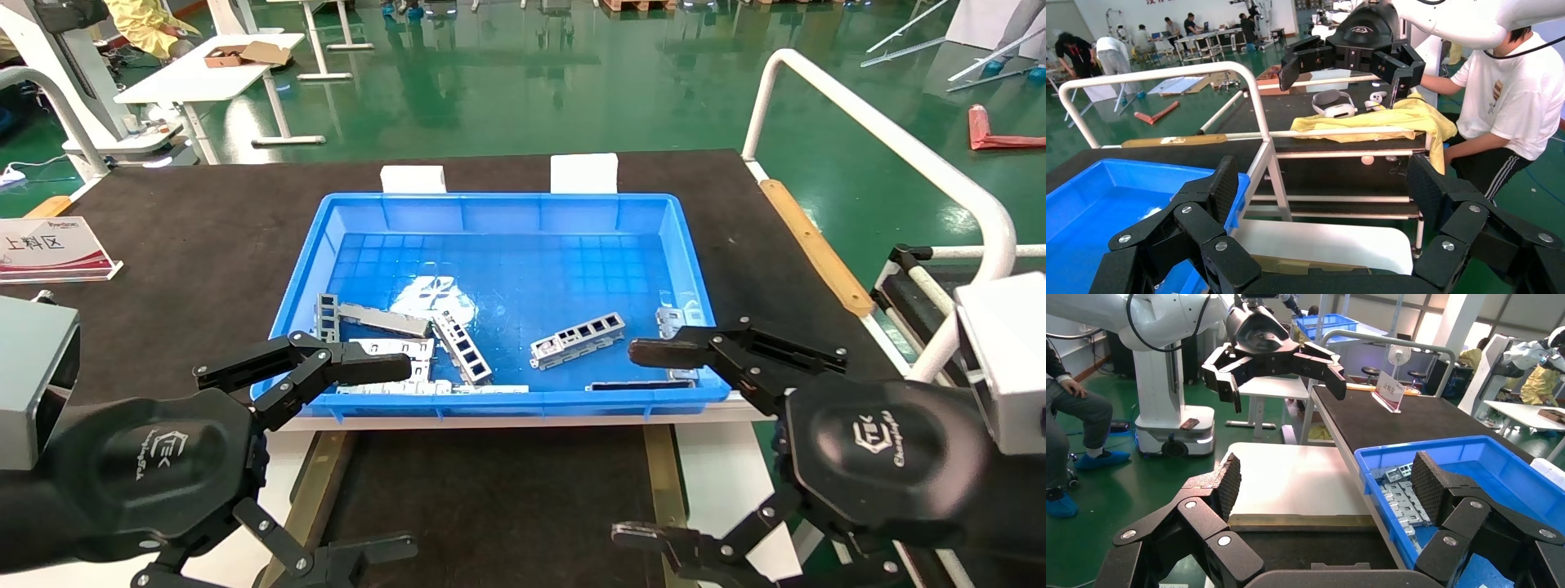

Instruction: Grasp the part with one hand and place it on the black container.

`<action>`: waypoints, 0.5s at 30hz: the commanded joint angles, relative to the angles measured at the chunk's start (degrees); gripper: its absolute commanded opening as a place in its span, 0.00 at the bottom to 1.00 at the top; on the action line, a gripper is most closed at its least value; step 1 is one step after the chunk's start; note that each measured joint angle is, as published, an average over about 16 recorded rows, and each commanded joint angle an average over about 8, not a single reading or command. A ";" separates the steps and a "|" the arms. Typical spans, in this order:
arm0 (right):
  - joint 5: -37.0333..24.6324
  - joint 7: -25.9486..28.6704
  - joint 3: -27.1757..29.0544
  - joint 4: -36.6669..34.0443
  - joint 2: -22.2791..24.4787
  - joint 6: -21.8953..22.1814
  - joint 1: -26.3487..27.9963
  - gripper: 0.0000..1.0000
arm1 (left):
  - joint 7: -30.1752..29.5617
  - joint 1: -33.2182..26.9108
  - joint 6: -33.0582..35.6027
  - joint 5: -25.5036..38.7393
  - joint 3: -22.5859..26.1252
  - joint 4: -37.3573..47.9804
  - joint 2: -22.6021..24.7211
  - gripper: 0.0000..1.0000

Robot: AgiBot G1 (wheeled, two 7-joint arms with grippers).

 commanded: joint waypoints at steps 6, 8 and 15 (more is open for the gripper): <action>0.00 0.00 0.00 0.00 0.00 0.00 0.00 1.00 | 0.00 0.00 0.00 0.00 0.00 0.00 0.00 1.00; 0.00 0.00 0.00 0.00 0.00 0.00 0.00 1.00 | -0.01 0.01 0.00 0.01 -0.01 -0.02 -0.01 1.00; 0.00 0.00 0.00 -0.01 0.00 0.00 0.00 1.00 | 0.33 -0.08 -0.27 0.25 0.06 -0.01 0.34 1.00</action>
